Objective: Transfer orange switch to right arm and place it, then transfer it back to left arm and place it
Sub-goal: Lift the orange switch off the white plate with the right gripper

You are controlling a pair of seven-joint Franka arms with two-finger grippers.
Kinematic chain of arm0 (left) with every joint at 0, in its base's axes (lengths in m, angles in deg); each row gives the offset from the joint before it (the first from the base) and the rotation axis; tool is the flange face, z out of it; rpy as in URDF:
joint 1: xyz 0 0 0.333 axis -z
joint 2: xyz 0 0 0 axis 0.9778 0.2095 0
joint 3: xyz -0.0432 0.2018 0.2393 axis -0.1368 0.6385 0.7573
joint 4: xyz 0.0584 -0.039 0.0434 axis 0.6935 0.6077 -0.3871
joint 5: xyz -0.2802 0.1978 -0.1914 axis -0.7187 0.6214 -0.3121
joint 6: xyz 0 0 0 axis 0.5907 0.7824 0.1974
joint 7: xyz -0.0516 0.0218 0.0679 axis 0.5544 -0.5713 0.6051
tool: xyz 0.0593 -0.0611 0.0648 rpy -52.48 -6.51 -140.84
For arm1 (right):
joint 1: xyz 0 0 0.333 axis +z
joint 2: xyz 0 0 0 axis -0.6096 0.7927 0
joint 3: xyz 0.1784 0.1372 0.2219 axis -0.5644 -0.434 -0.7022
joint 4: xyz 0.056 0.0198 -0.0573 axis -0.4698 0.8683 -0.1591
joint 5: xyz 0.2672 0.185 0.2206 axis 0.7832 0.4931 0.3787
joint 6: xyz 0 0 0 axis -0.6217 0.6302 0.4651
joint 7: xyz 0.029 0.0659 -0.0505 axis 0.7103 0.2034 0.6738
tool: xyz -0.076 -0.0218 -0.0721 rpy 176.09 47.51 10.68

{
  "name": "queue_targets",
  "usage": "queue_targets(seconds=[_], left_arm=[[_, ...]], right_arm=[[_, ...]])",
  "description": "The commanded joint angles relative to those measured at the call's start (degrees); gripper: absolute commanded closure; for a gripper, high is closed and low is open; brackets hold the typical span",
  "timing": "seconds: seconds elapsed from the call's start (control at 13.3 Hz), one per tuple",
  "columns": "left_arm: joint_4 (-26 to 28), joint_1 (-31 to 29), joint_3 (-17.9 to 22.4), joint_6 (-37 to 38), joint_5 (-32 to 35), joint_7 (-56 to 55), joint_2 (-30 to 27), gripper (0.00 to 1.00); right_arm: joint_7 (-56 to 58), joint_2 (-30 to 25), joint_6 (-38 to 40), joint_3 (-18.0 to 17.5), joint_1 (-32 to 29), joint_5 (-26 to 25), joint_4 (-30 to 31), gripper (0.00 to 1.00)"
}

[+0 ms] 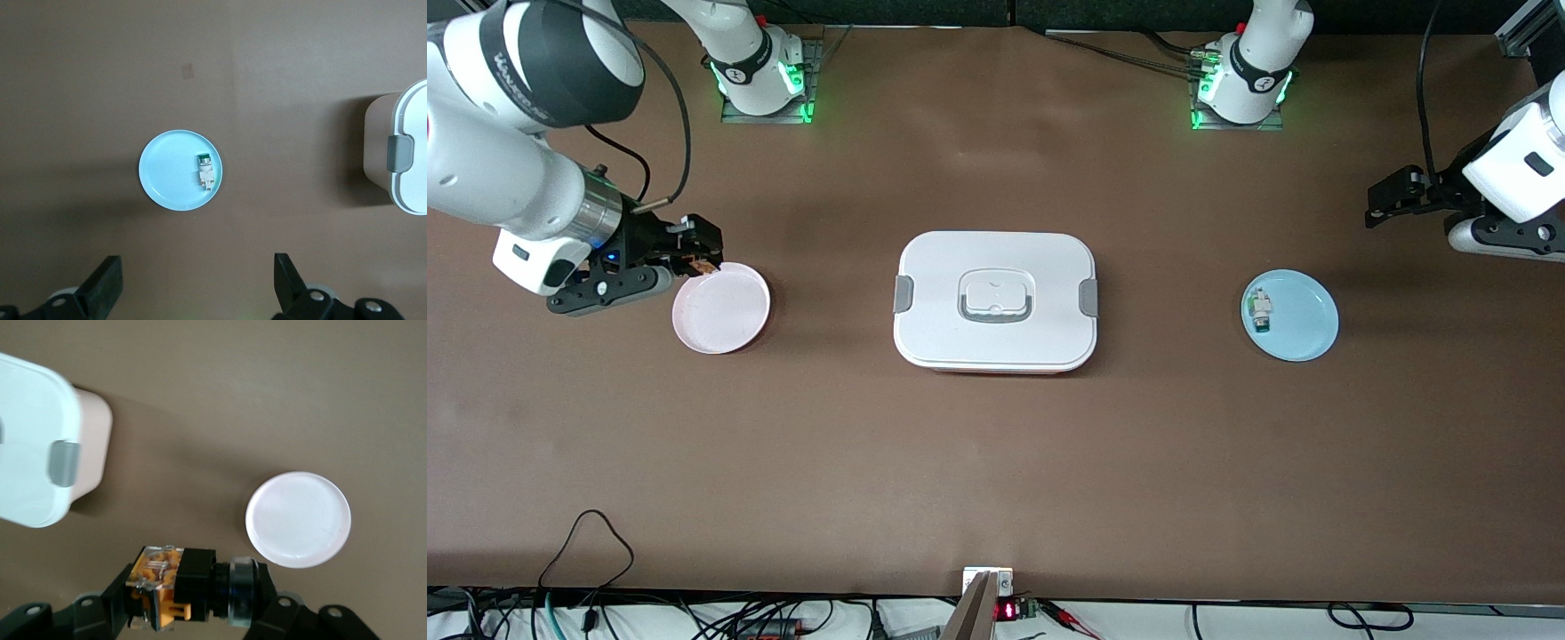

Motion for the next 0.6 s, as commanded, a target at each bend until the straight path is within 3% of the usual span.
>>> queue_targets(seconds=[0.0, 0.23, 0.53], left_arm=[[-0.38, -0.11, -0.05, 0.02, 0.21, 1.33, -0.12, 0.00], [-0.38, 0.24, -0.05, 0.11, 0.21, 1.41, -0.12, 0.00], [-0.21, 0.41, -0.93, 1.25, -1.54, 1.24, 0.23, 0.00]], right_arm=[[3.91, -0.72, 0.22, -1.20, -0.40, 4.32, -3.19, 0.63], [9.78, -0.89, -1.09, -1.20, 0.39, 7.13, -5.48, 0.63], [27.35, -1.42, -2.93, -1.20, 0.39, 20.21, -6.19, 0.63]])
